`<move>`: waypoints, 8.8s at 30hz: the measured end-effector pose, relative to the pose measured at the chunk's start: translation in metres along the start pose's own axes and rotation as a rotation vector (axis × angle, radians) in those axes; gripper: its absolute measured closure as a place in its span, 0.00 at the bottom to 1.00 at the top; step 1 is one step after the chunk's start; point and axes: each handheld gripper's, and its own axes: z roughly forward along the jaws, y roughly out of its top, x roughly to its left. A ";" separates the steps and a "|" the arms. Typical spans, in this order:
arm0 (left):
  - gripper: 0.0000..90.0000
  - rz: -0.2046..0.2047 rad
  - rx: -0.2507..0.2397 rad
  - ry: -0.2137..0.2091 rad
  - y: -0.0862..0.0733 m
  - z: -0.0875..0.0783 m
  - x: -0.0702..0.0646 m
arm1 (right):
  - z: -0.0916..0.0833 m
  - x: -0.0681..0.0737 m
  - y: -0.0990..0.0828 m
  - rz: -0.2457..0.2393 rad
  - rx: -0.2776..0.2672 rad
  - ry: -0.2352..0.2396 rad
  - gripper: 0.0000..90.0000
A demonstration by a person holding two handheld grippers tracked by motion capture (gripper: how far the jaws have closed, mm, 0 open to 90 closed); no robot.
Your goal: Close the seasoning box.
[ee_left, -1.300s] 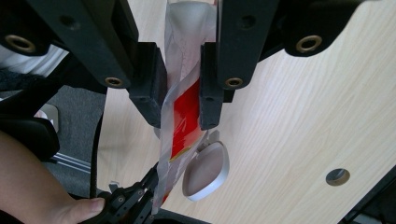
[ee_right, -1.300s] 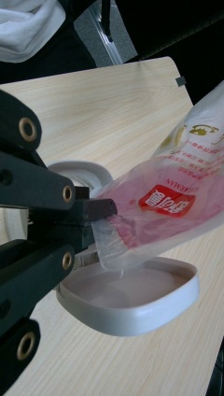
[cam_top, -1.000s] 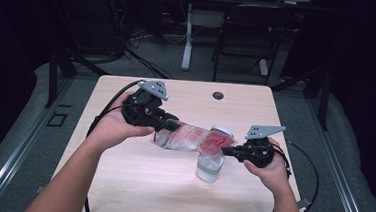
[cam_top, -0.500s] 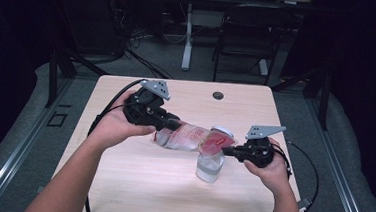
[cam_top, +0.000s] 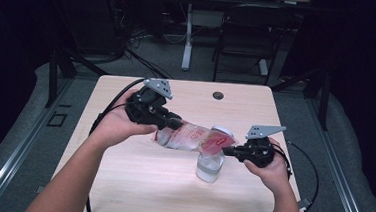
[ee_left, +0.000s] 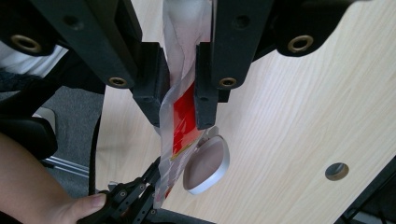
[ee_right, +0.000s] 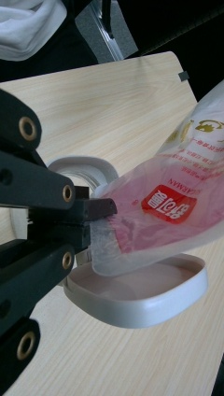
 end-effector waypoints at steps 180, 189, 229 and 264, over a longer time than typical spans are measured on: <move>0.90 -0.051 -0.017 -0.010 -0.019 -0.004 0.003 | -0.006 0.006 0.006 -0.007 -0.034 0.021 0.99; 0.90 -0.053 -0.026 -0.006 -0.028 -0.005 0.004 | -0.004 0.005 0.005 0.009 -0.079 0.033 0.96; 0.88 -0.137 -0.078 -0.003 -0.098 -0.001 0.018 | 0.021 0.007 0.000 0.005 -0.114 0.150 0.98; 0.86 -0.141 -0.099 0.004 -0.144 0.013 0.018 | 0.010 0.026 0.045 -0.077 -0.051 0.084 1.00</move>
